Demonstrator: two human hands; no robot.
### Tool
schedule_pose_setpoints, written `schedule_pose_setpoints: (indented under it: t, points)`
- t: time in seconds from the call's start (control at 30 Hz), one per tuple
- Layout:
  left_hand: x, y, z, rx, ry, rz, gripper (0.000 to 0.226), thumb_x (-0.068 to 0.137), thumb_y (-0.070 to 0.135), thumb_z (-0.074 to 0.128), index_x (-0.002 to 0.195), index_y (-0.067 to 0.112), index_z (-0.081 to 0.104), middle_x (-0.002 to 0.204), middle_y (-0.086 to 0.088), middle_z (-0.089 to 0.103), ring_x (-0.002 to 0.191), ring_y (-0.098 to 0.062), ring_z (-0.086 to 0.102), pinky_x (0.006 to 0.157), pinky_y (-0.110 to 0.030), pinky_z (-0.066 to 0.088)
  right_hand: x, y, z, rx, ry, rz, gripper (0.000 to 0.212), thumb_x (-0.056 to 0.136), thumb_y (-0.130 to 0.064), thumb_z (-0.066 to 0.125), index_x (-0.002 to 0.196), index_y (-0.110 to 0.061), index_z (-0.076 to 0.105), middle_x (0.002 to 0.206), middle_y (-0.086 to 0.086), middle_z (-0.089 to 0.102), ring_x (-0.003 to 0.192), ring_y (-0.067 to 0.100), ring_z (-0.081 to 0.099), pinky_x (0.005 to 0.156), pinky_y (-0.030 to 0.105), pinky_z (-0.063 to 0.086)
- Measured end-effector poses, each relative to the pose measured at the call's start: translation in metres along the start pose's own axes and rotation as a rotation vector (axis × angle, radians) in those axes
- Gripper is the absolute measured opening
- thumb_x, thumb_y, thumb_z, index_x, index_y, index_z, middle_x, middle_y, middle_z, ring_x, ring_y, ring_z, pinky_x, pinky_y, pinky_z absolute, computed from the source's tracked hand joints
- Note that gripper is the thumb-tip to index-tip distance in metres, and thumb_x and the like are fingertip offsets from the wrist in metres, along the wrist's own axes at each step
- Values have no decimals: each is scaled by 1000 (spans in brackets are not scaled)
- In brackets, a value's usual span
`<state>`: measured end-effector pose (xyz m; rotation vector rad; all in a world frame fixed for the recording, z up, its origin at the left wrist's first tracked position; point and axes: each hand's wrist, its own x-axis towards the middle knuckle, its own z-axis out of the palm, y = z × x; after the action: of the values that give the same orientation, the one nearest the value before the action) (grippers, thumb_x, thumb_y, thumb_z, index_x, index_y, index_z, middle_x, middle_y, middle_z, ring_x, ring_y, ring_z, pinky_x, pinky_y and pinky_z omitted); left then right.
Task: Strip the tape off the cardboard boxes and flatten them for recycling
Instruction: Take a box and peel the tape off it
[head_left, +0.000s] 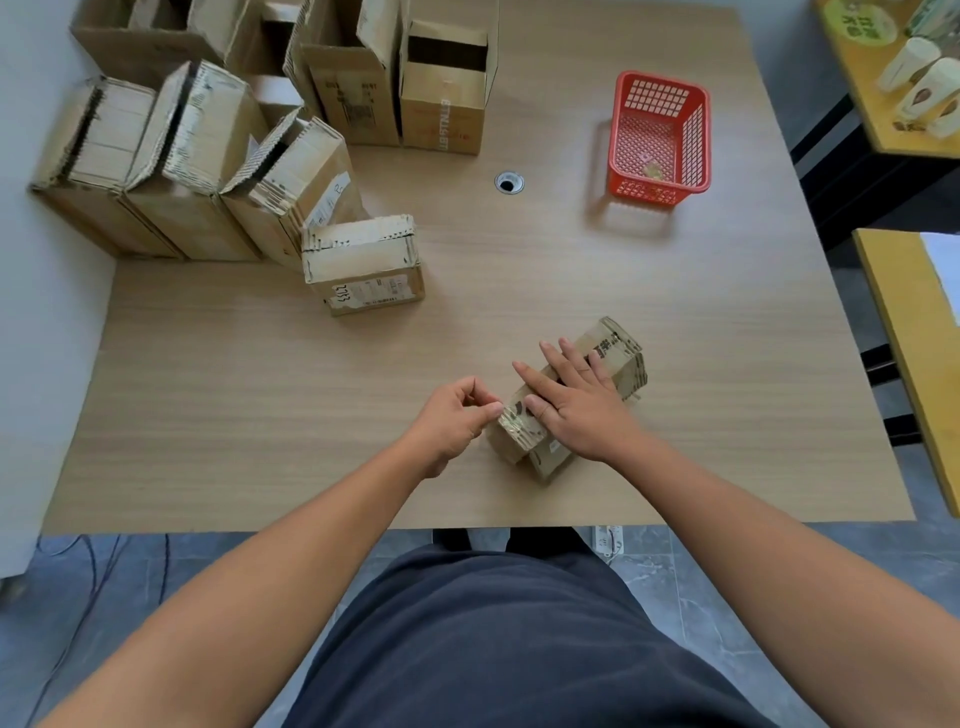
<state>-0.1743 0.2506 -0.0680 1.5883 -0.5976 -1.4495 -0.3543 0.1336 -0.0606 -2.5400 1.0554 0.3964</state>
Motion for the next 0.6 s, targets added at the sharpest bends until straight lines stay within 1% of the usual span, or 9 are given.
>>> schedule_pose_setpoints:
  t: [0.07, 0.13, 0.17, 0.23, 0.33, 0.43, 0.53, 0.57, 0.6]
  points:
    - [-4, -9, 3, 77, 81, 129, 11, 94, 4, 68, 86, 11, 64, 87, -10, 63, 74, -15, 55, 77, -36, 48, 2, -1, 0, 13, -13, 1, 53, 105, -61, 20, 157, -57, 7, 172, -8, -9, 155, 12, -23, 119, 37, -23]
    - [-8, -19, 6, 122, 142, 223, 6, 94, 6, 70, 90, 8, 66, 92, -14, 68, 85, -21, 62, 86, -39, 52, 2, -2, 1, 21, -22, 4, 53, 105, -61, 20, 156, -58, 7, 172, -8, -9, 154, 11, -24, 118, 36, -24]
    - [-9, -22, 7, 151, 167, 263, 5, 93, 6, 71, 90, 8, 66, 94, -14, 68, 90, -24, 64, 89, -39, 52, 1, -2, 2, 21, -24, 6, 53, 105, -61, 20, 156, -58, 6, 172, -8, -9, 154, 11, -24, 118, 36, -24]
    - [-10, -25, 8, 220, 195, 342, 6, 92, 7, 71, 90, 9, 67, 94, -9, 68, 94, -22, 64, 90, -36, 51, 0, -1, 2, 21, -29, 9, 53, 105, -60, 20, 157, -58, 7, 172, -8, -9, 154, 11, -24, 119, 36, -23]
    - [-11, -22, 6, 337, 130, 423, 5, 94, 5, 68, 93, 10, 66, 94, -1, 64, 94, -15, 60, 89, -28, 49, 0, -1, 1, 24, -43, 3, 53, 106, -60, 20, 156, -58, 7, 172, -8, -9, 154, 11, -24, 119, 37, -22]
    - [-7, -15, -1, 490, 23, 483, 5, 97, 6, 65, 98, 11, 65, 95, -1, 61, 93, -13, 57, 86, -24, 45, 0, 3, -1, 30, -50, -16, 52, 108, -55, 22, 157, -56, 7, 172, -11, -8, 154, 10, -23, 120, 37, -21]
    - [-6, -4, -5, 557, -74, 447, 24, 96, 14, 68, 119, 21, 66, 100, 3, 59, 97, -6, 57, 83, -11, 41, -1, 11, -5, 22, -38, -57, 57, 108, -51, 27, 160, -48, 3, 172, -11, -4, 155, 9, -19, 120, 33, -18]
    - [-6, -2, -4, 575, -88, 426, 28, 95, 18, 70, 123, 25, 67, 101, 4, 59, 99, -5, 57, 83, -10, 42, -2, 13, -5, 12, -31, -60, 59, 108, -51, 27, 161, -46, 1, 172, -11, -3, 155, 8, -17, 120, 32, -17]
    - [-7, 0, -2, 592, -79, 415, 27, 94, 20, 72, 120, 26, 70, 102, 5, 58, 100, -6, 58, 85, -13, 44, -2, 14, -5, -1, -23, -60, 59, 108, -52, 26, 161, -46, 1, 172, -10, -3, 156, 8, -17, 120, 31, -17]
